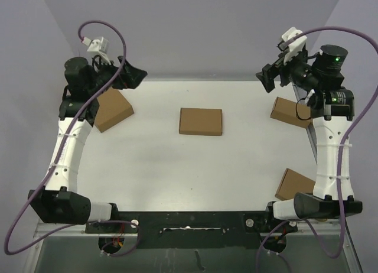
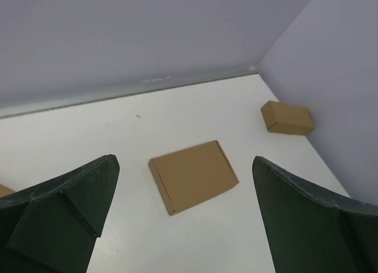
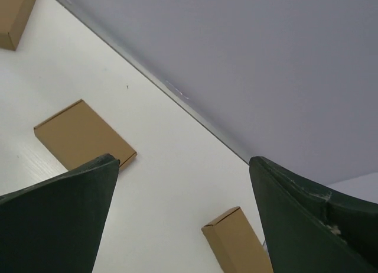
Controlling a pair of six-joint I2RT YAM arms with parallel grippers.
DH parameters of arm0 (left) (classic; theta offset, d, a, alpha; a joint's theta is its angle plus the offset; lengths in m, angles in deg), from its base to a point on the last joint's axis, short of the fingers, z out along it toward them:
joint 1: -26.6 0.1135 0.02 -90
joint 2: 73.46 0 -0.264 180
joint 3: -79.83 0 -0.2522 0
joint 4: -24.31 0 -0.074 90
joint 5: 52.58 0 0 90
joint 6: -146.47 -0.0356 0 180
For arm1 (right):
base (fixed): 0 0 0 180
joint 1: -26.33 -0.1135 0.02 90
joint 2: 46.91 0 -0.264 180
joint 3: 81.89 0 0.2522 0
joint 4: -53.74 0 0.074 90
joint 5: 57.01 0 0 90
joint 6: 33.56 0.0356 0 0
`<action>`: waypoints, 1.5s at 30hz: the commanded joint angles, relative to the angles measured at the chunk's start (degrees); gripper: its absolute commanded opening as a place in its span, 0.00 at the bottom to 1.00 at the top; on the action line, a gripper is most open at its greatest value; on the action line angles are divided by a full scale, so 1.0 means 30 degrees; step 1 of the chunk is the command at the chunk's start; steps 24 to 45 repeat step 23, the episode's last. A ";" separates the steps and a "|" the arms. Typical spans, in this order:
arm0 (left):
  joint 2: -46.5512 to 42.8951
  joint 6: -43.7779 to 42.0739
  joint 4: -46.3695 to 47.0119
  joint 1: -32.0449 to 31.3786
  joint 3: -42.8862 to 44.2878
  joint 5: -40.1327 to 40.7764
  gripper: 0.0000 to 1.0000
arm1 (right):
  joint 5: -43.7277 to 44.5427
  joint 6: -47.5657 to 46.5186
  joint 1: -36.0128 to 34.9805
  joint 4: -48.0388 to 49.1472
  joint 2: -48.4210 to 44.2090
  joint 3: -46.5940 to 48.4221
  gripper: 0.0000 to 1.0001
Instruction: Fold the paper box
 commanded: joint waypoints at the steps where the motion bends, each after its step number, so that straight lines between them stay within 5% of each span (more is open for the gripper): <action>1: -0.1116 0.0911 -0.2091 0.0580 0.2660 -0.2715 0.98 | 0.0971 0.5326 0.0637 0.0967 -0.0429 -0.0069 0.98; 8: -0.1998 0.1309 -0.3509 0.0761 0.3948 -0.4161 0.98 | -0.1370 0.7064 0.2345 0.0735 -0.1286 0.0251 0.98; 13: -0.2554 0.1478 -0.3534 0.1224 0.3366 -0.4286 0.98 | 0.2204 1.0721 0.2389 0.1005 -0.1970 -0.0118 0.98; 45: -0.2735 0.1892 -0.3353 0.2504 0.2059 -0.5156 0.98 | 0.0636 0.9598 0.2648 0.0590 -0.2411 -0.0240 0.98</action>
